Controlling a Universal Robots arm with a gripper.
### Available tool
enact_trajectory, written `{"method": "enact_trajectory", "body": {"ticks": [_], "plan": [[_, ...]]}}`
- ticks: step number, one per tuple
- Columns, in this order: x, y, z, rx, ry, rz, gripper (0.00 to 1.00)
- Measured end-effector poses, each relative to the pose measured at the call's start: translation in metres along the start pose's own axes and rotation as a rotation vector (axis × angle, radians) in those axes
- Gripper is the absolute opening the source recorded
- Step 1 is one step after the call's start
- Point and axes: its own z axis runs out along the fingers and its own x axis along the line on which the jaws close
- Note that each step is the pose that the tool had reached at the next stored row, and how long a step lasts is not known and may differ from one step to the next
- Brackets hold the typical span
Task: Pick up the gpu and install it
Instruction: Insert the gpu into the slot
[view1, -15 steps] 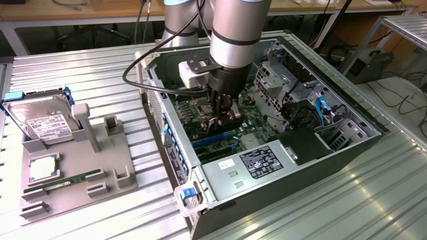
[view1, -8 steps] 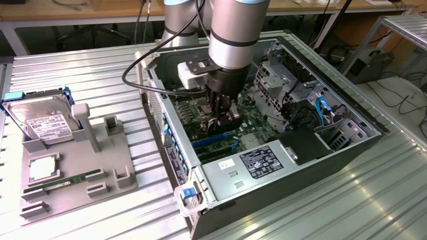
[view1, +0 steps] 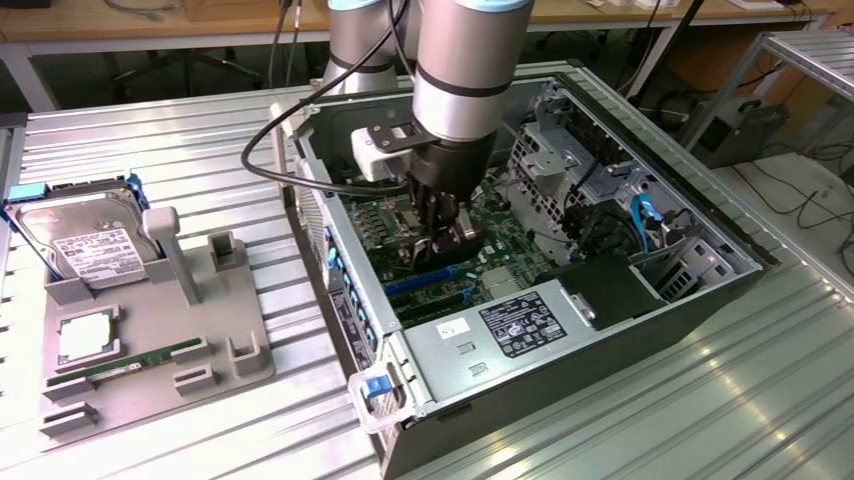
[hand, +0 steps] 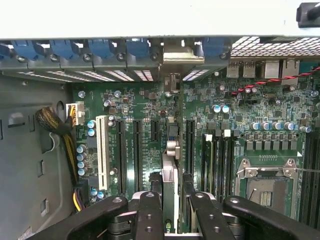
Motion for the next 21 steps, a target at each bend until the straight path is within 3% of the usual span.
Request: {"method": "enact_trajectory", "body": {"ticks": [6,21], "plan": [[-0.0004,0.0010,0.0041,0.0053,0.0019,0.000,0.26],[-0.0004,0.0015,0.0076,0.0057,0.0021,0.000,0.26]]}}
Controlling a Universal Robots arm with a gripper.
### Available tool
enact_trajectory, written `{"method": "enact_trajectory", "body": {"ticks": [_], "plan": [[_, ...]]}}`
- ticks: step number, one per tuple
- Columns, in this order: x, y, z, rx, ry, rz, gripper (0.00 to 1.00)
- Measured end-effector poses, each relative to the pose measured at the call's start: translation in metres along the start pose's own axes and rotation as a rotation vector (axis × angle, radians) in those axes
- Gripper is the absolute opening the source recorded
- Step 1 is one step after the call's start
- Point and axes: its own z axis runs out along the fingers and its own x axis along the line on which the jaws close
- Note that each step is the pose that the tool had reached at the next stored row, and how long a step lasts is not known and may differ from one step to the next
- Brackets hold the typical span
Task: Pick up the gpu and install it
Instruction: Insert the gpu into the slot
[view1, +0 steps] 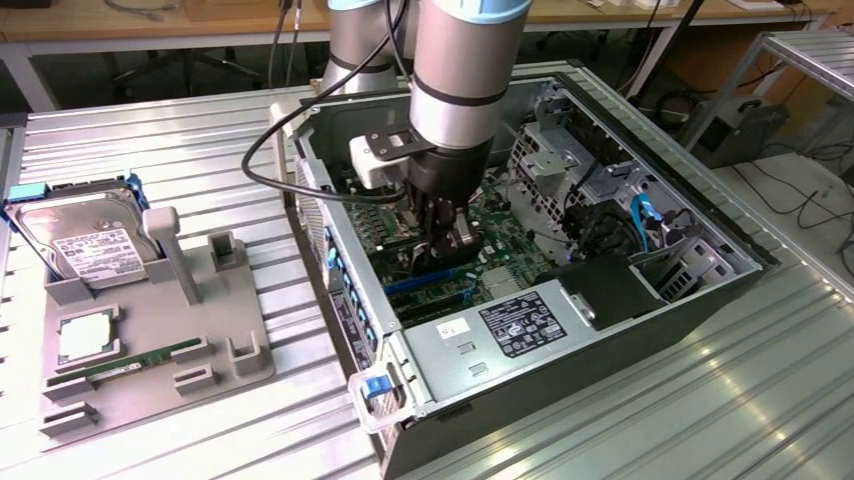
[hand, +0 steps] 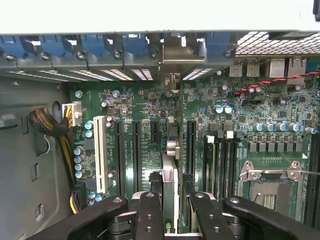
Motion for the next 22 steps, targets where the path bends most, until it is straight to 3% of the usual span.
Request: {"method": "enact_trajectory", "body": {"ticks": [22], "plan": [[-0.0049,0.0003,0.0074,-0.0006,0.0025,0.000,0.26]]}}
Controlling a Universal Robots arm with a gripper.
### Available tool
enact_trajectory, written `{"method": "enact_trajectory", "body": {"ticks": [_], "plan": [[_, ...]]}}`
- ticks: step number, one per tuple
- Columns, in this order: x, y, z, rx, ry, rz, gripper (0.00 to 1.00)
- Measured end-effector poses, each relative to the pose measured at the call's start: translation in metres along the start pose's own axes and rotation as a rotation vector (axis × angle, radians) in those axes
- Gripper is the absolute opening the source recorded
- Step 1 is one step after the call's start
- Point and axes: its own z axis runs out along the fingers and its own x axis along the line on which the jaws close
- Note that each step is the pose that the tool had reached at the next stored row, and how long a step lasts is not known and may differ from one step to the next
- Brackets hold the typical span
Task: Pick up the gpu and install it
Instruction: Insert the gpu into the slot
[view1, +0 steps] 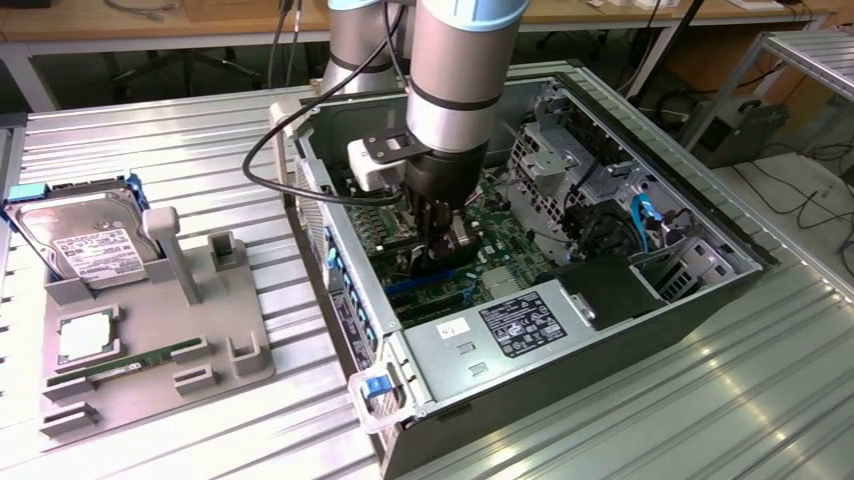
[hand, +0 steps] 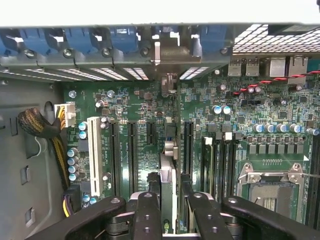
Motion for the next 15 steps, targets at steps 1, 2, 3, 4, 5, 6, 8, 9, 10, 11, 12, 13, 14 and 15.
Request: {"method": "enact_trajectory", "body": {"ticks": [1,2,3,4,5,6,8,9,10,11,12,13,14,15], "plan": [[-0.0002,0.0000,0.0002,-0.0001,0.0002,0.000,0.26],[-0.0003,0.0001,0.0004,-0.0001,0.0003,0.000,0.26],[-0.0004,0.0000,0.0005,-0.0003,0.0005,0.000,0.26],[-0.0004,0.0001,0.0008,-0.0001,0.0003,0.000,0.26],[-0.0004,0.0001,0.0010,-0.0001,0.0004,0.000,0.26],[-0.0004,0.0001,0.0011,-0.0002,0.0003,0.000,0.26],[-0.0004,0.0001,0.0013,-0.0002,0.0003,0.000,0.26],[-0.0004,0.0001,0.0015,-0.0002,0.0003,0.000,0.26],[-0.0004,0.0001,0.0016,-0.0001,0.0003,0.000,0.26],[-0.0004,0.0002,0.0018,-0.0001,0.0004,0.000,0.26],[-0.0004,0.0003,0.0019,-0.0001,0.0006,0.000,0.26],[-0.0005,0.0004,0.0021,-0.0001,0.0005,0.000,0.26],[-0.0005,0.0006,0.0023,-0.0001,0.0006,0.000,0.26],[-0.0005,0.0010,0.0025,-0.0001,0.0008,0.000,0.26]]}}
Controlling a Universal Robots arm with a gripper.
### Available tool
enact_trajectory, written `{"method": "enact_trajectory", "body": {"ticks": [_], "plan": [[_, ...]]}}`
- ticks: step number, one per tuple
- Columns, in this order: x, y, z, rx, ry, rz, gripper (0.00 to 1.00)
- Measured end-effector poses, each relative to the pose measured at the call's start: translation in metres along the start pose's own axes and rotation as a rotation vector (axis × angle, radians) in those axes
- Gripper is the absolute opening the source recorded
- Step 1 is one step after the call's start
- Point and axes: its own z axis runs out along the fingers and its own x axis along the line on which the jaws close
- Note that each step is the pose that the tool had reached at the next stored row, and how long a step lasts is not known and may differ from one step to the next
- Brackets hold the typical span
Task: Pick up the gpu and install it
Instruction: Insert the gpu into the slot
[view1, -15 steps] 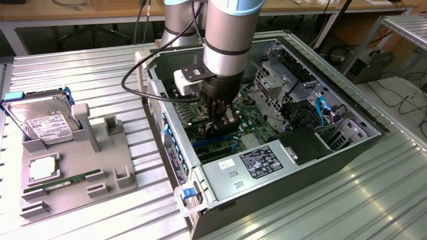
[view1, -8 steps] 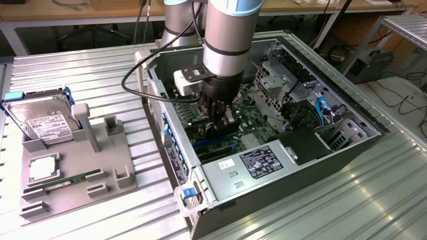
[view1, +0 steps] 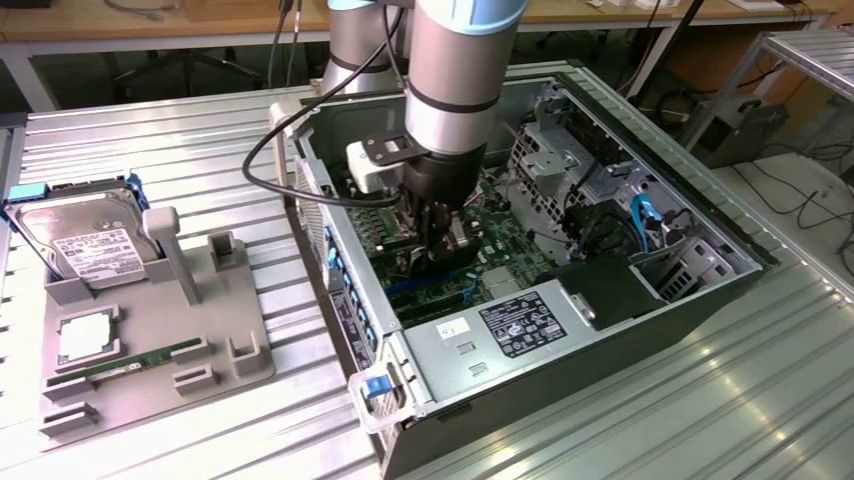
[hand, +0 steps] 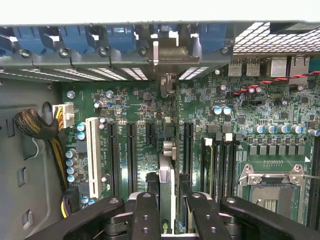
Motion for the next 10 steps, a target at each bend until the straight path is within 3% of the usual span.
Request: {"method": "enact_trajectory", "body": {"ticks": [10], "plan": [[0.0000,0.0015,-0.0013,0.0000,0.0009,0.000,0.26]]}}
